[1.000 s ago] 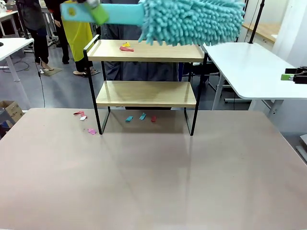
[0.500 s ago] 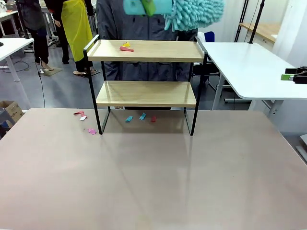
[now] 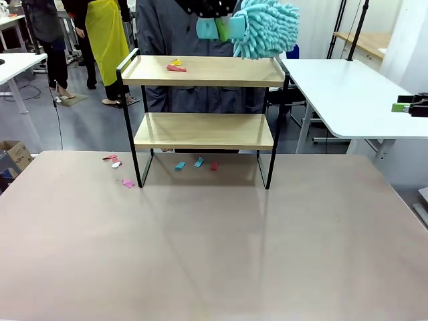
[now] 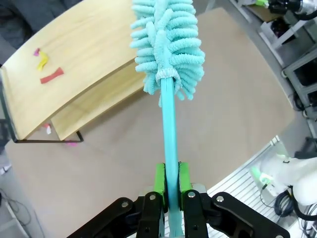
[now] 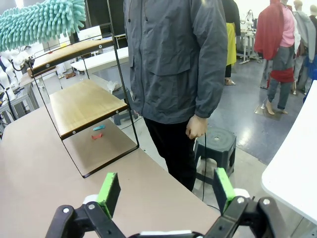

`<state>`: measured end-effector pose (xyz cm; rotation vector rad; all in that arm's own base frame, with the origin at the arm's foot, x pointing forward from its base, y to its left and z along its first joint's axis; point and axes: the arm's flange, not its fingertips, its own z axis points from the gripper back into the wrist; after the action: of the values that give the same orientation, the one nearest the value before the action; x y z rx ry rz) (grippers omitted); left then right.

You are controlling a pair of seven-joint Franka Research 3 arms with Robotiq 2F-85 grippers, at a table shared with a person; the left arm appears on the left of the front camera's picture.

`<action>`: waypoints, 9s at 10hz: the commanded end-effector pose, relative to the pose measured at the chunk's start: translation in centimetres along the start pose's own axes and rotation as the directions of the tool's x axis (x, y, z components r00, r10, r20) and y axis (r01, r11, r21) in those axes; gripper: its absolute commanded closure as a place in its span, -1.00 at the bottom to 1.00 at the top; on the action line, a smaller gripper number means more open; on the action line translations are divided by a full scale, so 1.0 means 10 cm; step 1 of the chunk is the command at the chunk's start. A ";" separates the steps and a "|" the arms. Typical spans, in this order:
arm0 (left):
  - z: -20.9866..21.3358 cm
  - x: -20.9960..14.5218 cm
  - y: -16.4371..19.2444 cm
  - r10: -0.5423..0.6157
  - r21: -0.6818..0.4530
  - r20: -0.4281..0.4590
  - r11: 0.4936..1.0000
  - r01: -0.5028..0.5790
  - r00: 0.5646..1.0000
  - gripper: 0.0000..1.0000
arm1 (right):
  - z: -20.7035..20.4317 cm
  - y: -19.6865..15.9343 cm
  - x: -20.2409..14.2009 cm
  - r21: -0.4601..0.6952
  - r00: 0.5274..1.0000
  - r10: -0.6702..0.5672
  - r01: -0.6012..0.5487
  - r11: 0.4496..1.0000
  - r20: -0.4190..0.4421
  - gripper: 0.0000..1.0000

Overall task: Clean the shelf.
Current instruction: Clean the specific section of the Shelf indicated by the human with the Duster.

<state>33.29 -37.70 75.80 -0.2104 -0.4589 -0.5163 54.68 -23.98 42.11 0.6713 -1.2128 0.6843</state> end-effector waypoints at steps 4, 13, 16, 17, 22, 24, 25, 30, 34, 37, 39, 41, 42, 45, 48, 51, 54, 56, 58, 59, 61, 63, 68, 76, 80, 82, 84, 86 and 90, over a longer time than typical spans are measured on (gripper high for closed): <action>-0.05 -0.01 -0.10 0.186 0.120 0.149 0.971 -0.205 0.971 0.74 | -0.01 0.01 0.02 -0.002 1.000 0.006 -0.006 1.000 -0.005 -1.00; -0.97 -0.04 -0.58 0.324 0.152 0.139 0.927 -0.343 0.936 0.74 | -0.01 0.01 0.02 -0.002 1.000 0.006 -0.006 1.000 -0.005 -1.00; -1.11 -0.06 -0.61 0.385 0.193 0.068 0.900 -0.391 0.920 0.74 | -0.01 0.01 0.02 -0.002 1.000 0.006 -0.006 1.000 -0.005 -1.00; -1.13 -0.03 -0.64 0.319 0.168 0.105 0.928 -0.333 0.942 0.74 | -0.01 0.01 0.02 -0.002 1.000 0.006 -0.006 1.000 -0.005 -1.00; -1.11 -0.09 -0.29 0.393 0.228 0.065 0.889 -0.397 0.917 0.74 | -0.01 0.01 0.02 -0.002 1.000 0.006 -0.006 1.000 -0.005 -1.00; -1.05 -0.16 0.00 0.439 0.256 0.064 0.861 -0.440 0.896 0.74 | -0.01 0.01 0.02 -0.002 1.000 0.006 -0.006 1.000 -0.005 -1.00; -1.02 -0.19 0.15 0.456 0.258 0.045 0.854 -0.451 0.889 0.74 | -0.01 0.01 0.02 -0.002 1.000 0.006 -0.006 1.000 -0.005 -1.00; -0.90 -0.39 0.76 0.492 0.415 0.035 0.784 -0.461 0.870 0.74 | -0.01 0.01 0.02 -0.002 1.000 0.006 -0.006 1.000 -0.005 -1.00; -0.76 -0.59 1.03 0.448 0.654 0.068 0.655 -0.379 0.892 0.74 | -0.01 0.01 0.02 -0.002 1.000 0.006 -0.006 1.000 -0.005 -1.00; -0.50 -0.62 0.83 0.353 0.620 0.168 0.688 -0.377 0.920 0.74 | -0.01 0.01 0.02 -0.002 1.000 0.006 -0.006 1.000 -0.005 -1.00; -0.40 -0.59 0.74 0.345 0.488 0.157 0.788 -0.376 0.925 0.74 | -0.01 0.01 0.02 -0.002 1.000 0.006 -0.006 1.000 -0.005 -1.00; -0.50 -0.55 0.71 0.363 0.611 0.146 0.699 -0.372 0.920 0.74 | -0.01 0.01 0.02 -0.002 1.000 0.006 -0.006 1.000 -0.005 -1.00; -0.50 -0.55 0.71 0.363 0.611 0.146 0.699 -0.372 0.920 0.74 | -0.01 0.01 0.02 -0.002 1.000 0.006 -0.006 1.000 -0.005 -1.00; -0.55 -0.54 0.70 0.370 0.596 0.131 0.712 -0.371 0.920 0.74 | -0.01 0.01 0.02 -0.002 1.000 0.006 -0.006 1.000 -0.005 -1.00; -0.41 -0.62 0.95 0.423 0.388 0.146 0.807 -0.445 0.894 0.74 | -0.01 0.01 0.02 -0.002 1.000 0.006 -0.006 1.000 -0.005 -1.00; -0.27 -0.76 1.23 0.403 0.105 0.121 0.903 -0.416 0.907 0.74 | -0.01 0.01 0.02 -0.002 1.000 0.006 -0.006 1.000 -0.005 -1.00; -0.12 -0.95 1.51 0.354 -0.199 0.124 0.924 -0.327 0.927 0.74 | -0.01 0.01 0.02 -0.002 1.000 0.006 -0.006 1.000 -0.005 -1.00; -0.01 -1.05 1.65 0.199 -0.371 0.094 0.916 -0.151 0.975 0.74 | -0.01 0.01 0.02 -0.002 1.000 0.006 -0.006 1.000 -0.005 -1.00; 0.17 -1.15 1.79 0.017 -0.385 0.049 0.923 0.003 0.999 0.74 | -0.01 0.01 0.02 -0.002 1.000 0.006 -0.006 1.000 -0.005 -1.00; 0.26 -1.21 1.84 -0.085 -0.387 0.037 0.918 0.093 0.996 0.74 | -0.01 0.01 0.02 -0.002 1.000 0.006 -0.006 1.000 -0.005 -1.00; 0.36 -1.32 1.92 -0.231 -0.393 -0.012 0.896 0.207 0.973 0.74 | -0.01 0.01 0.02 -0.002 1.000 0.006 -0.006 1.000 -0.005 -1.00; 0.31 -1.44 1.91 -0.377 -0.364 -0.106 0.876 0.317 0.920 0.74 | -0.01 0.01 0.02 -0.002 1.000 0.006 -0.006 1.000 -0.005 -1.00; -0.08 -1.82 1.80 -0.636 -0.310 -0.366 0.771 0.556 0.679 0.74 | -0.01 0.01 0.02 -0.002 1.000 0.006 -0.006 1.000 -0.005 -1.00; -0.51 -2.09 1.92 -0.593 -0.345 -0.527 0.804 0.485 0.608 0.74 | -0.01 0.01 0.02 -0.002 1.000 0.006 -0.006 1.000 -0.005 -1.00; -0.51 -2.09 1.92 -0.593 -0.345 -0.527 0.804 0.485 0.608 0.74 | -0.01 0.01 0.02 -0.002 1.000 0.006 -0.006 1.000 -0.005 -1.00; -0.51 -2.09 1.92 -0.593 -0.345 -0.527 0.804 0.485 0.608 0.74 | -0.01 0.01 0.02 -0.002 1.000 0.006 -0.006 1.000 -0.005 -1.00; -0.51 -2.09 1.92 -0.593 -0.345 -0.527 0.804 0.485 0.608 0.74 | -0.01 0.01 0.02 -0.002 1.000 0.006 -0.006 1.000 -0.005 -1.00; -0.51 -2.09 1.92 -0.593 -0.345 -0.527 0.804 0.485 0.608 0.74 | -0.01 0.01 0.02 -0.002 1.000 0.006 -0.006 1.000 -0.005 -1.00; -0.51 -2.09 1.92 -0.593 -0.345 -0.527 0.804 0.485 0.608 0.74 | -0.01 0.01 0.02 -0.002 1.000 0.006 -0.006 1.000 -0.005 -1.00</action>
<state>28.93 -14.14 59.65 -0.0361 0.2013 -1.2011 54.70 -23.95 42.09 0.6720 -1.2125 0.6845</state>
